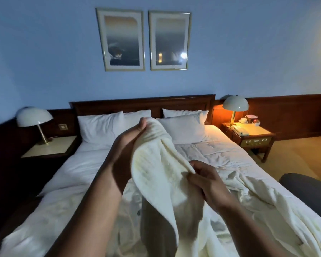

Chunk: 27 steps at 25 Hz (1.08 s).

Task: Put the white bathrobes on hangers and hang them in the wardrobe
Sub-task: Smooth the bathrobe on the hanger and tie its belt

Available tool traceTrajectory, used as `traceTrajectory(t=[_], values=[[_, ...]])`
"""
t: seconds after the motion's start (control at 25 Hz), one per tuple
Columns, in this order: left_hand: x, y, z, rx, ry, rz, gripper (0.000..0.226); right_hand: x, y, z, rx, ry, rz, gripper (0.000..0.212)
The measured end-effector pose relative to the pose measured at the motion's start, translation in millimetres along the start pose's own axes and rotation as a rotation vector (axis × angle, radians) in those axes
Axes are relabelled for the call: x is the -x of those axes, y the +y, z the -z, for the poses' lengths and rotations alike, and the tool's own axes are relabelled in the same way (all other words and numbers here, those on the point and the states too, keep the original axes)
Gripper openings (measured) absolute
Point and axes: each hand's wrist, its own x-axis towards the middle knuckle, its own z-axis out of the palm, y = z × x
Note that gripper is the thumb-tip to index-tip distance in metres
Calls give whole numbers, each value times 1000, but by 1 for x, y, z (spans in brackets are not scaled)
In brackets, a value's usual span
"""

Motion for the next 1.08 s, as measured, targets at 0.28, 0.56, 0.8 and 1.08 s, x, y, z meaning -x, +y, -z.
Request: traceTrajectory(t=[0.28,0.56,0.8,1.08], values=[[36,-7,68,-198,257,-4,36,-27,13,-67,201,-126,-91,8],[49,-85,120,-206,276,348,36,-27,83,-119,186,-298,17,30],[74,-75,130,-303,175,279,58,-34,106,-130,315,-393,86,39],[89,-46,144,-187,328,159,59,-38,195,-70,625,-39,-360,18]])
